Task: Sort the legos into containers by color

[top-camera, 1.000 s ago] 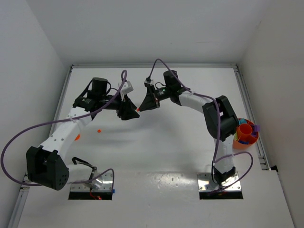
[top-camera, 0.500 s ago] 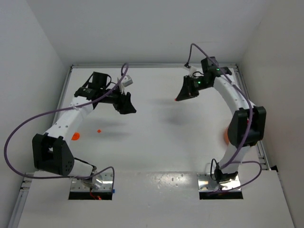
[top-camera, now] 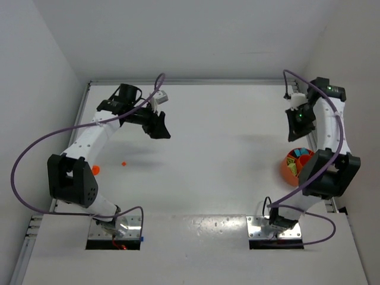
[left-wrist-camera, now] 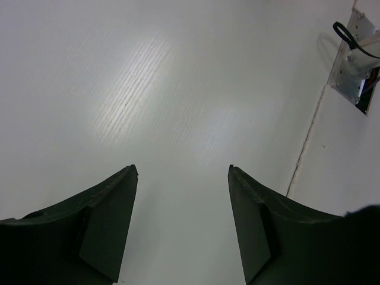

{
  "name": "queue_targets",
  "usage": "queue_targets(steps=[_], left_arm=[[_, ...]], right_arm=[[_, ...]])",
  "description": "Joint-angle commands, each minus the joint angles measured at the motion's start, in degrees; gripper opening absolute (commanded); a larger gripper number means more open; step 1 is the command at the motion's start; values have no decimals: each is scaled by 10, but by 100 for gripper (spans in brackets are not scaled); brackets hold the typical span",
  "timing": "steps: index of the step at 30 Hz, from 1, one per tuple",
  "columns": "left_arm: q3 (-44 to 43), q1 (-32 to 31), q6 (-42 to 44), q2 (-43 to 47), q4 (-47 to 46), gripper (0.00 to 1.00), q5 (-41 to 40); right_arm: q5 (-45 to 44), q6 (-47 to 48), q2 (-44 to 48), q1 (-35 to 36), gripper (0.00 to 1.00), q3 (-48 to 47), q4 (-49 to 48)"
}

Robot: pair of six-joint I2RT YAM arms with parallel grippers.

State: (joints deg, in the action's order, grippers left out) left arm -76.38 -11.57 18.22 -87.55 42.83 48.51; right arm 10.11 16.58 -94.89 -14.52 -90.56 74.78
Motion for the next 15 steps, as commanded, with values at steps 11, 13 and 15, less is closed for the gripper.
queue_targets(steps=[11, 13, 15], left_arm=[[-76, 5, 25, -44, 52, 69, 23], [-76, 5, 25, -50, 52, 71, 23], [-76, 5, 25, -55, 52, 72, 23]], right_arm=[[-144, 117, 73, -161, 0, 34, 57], [-139, 125, 65, -179, 0, 48, 57], [-127, 130, 58, -192, 0, 54, 57]])
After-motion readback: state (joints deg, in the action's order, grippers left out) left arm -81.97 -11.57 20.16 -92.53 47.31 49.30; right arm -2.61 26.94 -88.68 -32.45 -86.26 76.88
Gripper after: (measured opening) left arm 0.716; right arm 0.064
